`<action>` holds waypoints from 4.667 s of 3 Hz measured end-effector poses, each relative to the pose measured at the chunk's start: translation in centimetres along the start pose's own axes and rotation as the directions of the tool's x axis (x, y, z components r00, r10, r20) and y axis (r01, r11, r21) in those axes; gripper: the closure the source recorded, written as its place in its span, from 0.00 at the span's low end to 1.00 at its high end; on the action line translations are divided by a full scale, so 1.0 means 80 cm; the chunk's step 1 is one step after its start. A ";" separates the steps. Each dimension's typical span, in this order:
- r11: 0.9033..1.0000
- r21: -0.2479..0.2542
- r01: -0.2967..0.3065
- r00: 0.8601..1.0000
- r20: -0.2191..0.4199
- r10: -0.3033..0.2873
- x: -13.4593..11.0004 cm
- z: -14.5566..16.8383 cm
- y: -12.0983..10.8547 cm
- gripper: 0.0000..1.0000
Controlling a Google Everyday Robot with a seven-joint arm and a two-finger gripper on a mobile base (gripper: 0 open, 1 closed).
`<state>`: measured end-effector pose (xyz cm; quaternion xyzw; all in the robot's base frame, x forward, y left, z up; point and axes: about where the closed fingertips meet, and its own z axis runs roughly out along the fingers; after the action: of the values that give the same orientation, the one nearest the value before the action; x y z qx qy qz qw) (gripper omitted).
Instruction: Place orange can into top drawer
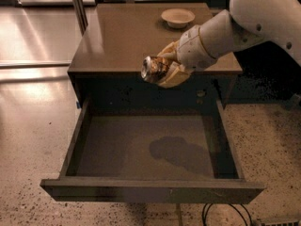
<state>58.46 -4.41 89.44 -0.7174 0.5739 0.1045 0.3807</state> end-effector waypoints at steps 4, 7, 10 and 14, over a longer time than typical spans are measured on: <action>0.987 -0.082 -0.137 0.990 0.021 0.139 0.056 0.080 0.122 1.00; 0.957 -0.237 -0.164 0.981 0.064 0.184 0.090 0.203 0.193 1.00; 0.956 -0.210 -0.203 0.979 -0.035 0.200 0.136 0.262 0.141 1.00; 0.948 -0.233 -0.217 0.974 0.011 0.225 0.129 0.290 0.153 0.81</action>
Offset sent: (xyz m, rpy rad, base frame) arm -0.0145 -0.0017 -0.0203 0.0127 0.0383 -0.0327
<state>57.35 2.75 62.24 -0.6858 0.6275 0.2255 0.2916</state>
